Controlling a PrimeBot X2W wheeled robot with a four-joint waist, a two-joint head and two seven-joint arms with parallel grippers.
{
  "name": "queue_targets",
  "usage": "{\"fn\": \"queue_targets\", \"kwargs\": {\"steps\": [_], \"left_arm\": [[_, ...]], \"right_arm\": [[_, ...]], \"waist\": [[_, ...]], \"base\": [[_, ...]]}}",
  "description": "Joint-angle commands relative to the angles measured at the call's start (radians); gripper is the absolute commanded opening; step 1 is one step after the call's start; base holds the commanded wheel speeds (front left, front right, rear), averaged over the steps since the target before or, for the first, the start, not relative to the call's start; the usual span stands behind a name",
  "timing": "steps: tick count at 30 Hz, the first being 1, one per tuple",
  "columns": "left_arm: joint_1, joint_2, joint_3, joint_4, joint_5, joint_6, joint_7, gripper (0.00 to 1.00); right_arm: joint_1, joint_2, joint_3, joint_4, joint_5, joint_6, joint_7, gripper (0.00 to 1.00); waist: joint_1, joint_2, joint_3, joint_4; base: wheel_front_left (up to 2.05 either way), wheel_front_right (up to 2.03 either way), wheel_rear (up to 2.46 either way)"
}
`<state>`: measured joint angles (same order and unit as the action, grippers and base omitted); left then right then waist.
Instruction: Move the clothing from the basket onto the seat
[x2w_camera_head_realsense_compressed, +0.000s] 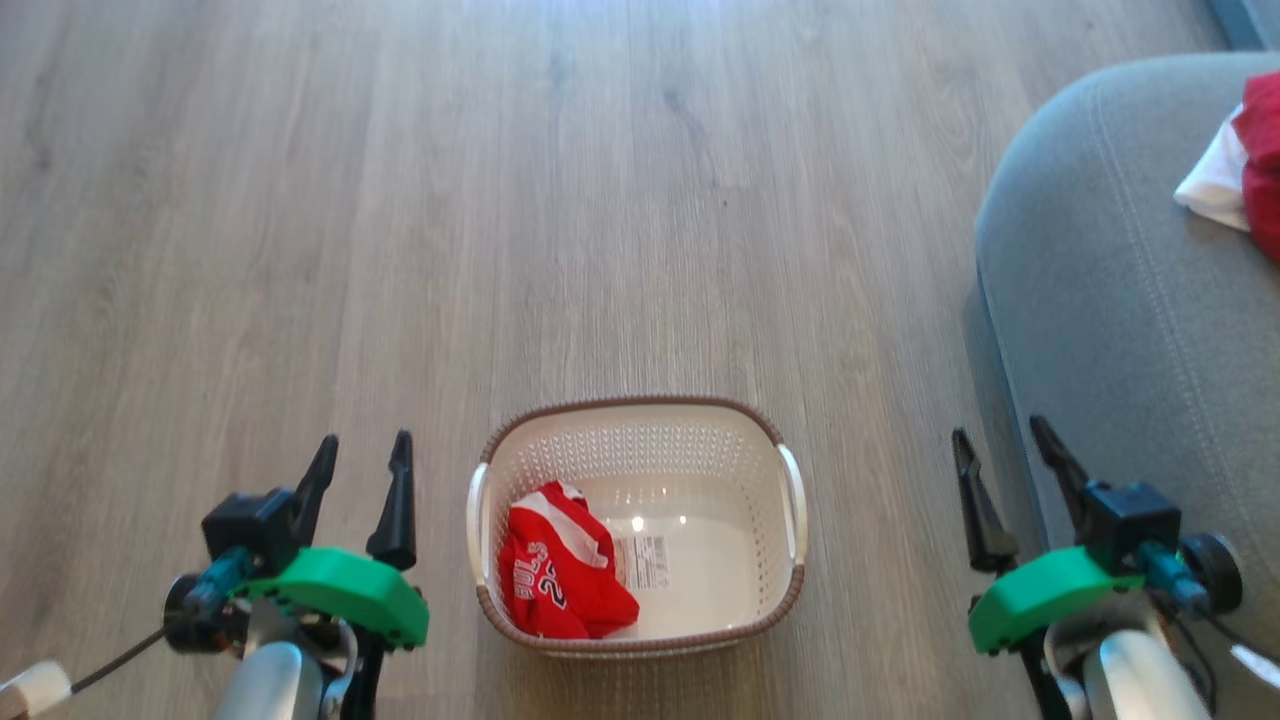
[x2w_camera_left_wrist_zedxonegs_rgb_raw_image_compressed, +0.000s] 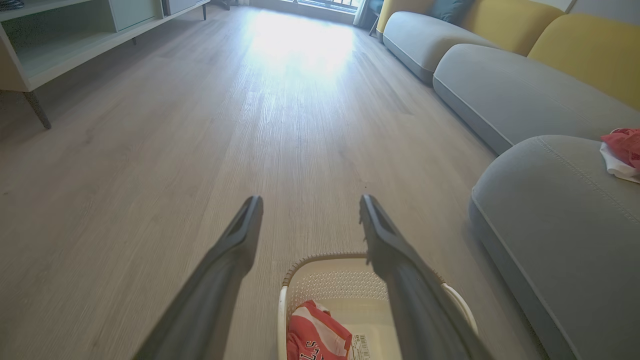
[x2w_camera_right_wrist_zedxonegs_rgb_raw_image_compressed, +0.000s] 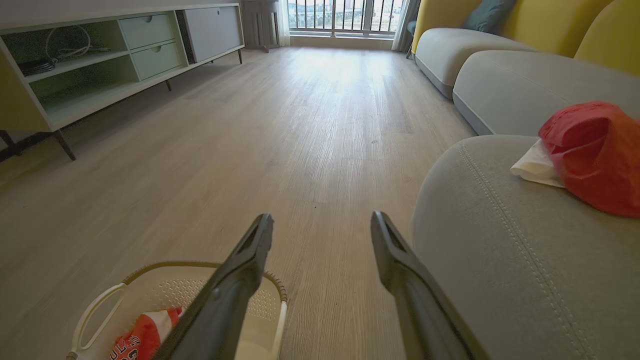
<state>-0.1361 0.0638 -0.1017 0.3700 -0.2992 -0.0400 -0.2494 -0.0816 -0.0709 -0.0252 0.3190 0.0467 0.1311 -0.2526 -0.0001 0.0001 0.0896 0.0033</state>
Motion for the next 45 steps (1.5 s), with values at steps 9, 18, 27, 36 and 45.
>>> {"fn": "queue_targets", "kwargs": {"steps": [9, 18, 27, 36, 45], "left_arm": [[0.000, -0.008, 0.086, -0.030, 0.035, -0.028, -0.012, 1.00], [0.009, -0.013, 0.098, -0.023, 0.036, -0.038, -0.012, 1.00], [0.017, -0.013, 0.083, -0.018, 0.016, -0.029, -0.012, 1.00], [0.014, -0.013, 0.077, -0.018, 0.017, -0.025, -0.012, 1.00], [0.004, -0.013, 0.075, -0.026, 0.018, -0.023, -0.012, 1.00]], "right_arm": [[0.007, 0.020, 0.014, -0.009, -0.001, 0.000, -0.009, 1.00], [0.004, 0.020, 0.020, 0.012, 0.017, 0.000, -0.009, 1.00], [0.006, 0.021, 0.024, 0.016, 0.023, 0.000, -0.009, 1.00], [0.000, 0.021, 0.018, 0.014, 0.023, 0.000, -0.009, 1.00], [-0.011, 0.021, 0.014, 0.005, 0.020, 0.000, -0.009, 1.00]], "waist": [[0.0001, -0.0001, -0.039, 0.002], [0.0001, -0.0001, -0.055, -0.007], [0.0001, -0.0001, -0.065, -0.012], [0.0001, -0.0001, -0.061, -0.011], [0.0001, -0.0001, -0.043, -0.012]], "base": [[0.00, 0.00, 0.00], [0.00, 0.00, 0.00], [0.00, 0.00, 0.00], [0.00, 0.00, 0.00], [0.00, 0.00, 0.00]]}}
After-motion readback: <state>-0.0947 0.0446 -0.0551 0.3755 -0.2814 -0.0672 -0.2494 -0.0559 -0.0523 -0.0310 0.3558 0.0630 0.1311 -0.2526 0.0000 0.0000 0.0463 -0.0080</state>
